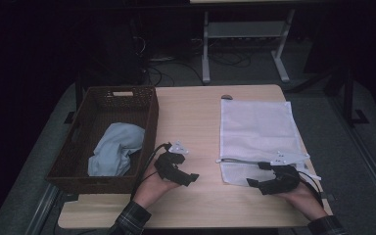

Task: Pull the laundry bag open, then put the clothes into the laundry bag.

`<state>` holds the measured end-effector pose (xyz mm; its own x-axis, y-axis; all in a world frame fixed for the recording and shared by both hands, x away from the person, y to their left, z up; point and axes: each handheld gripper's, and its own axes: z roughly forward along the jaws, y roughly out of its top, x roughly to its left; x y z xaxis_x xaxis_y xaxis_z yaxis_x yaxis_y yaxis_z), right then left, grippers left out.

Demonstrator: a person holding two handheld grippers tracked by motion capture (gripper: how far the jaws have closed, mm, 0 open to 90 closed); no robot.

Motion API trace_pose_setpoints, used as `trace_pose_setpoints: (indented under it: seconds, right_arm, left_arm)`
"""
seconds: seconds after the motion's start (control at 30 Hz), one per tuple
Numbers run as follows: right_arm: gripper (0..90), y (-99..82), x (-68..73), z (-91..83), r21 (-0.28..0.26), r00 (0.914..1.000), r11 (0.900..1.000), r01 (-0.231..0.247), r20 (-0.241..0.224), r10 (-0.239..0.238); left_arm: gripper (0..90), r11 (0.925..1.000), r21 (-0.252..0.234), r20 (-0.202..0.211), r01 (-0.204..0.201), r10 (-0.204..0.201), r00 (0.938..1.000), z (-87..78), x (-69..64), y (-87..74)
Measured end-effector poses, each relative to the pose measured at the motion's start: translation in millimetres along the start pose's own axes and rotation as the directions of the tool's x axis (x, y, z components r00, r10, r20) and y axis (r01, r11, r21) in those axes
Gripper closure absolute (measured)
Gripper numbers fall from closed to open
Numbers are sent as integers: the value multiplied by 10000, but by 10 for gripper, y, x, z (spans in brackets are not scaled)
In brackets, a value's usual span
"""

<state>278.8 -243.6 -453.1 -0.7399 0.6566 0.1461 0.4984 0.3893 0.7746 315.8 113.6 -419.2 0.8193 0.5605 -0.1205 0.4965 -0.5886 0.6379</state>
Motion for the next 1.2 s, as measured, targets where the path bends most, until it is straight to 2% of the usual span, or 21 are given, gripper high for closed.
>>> trace_pose_setpoints:
  seconds: [0.23, 0.43, 0.63, 0.97, 1.2]
  right_arm:
    - [168, -9, -5, 4, -48, 9999, 10000, 31, 108, -31]
    - [159, -6, -5, -3, -124, 10000, 9999, 63, 54, -63]
    - [156, 3, -4, 10, -132, 10000, 9999, 80, -31, -80]
    - [155, 9, 8, 10, -161, 9998, 9997, 165, -63, -166]
    - [155, 11, 5, 11, -197, 9998, 9997, 168, -68, -170]
  left_arm:
    - [187, 10000, 74, -180, -13, 14, 9998, -78, -5, 95]
    - [185, 9995, 281, -305, -118, 127, 9995, -186, 4, 220]
    - [180, 9995, 242, -343, -207, 215, 9992, -304, 35, 342]
    - [79, 9988, 475, -219, -137, 148, 9997, -474, 147, 444]
    - [0, 9981, 618, -463, -3, 32, 9989, -583, 229, 478]
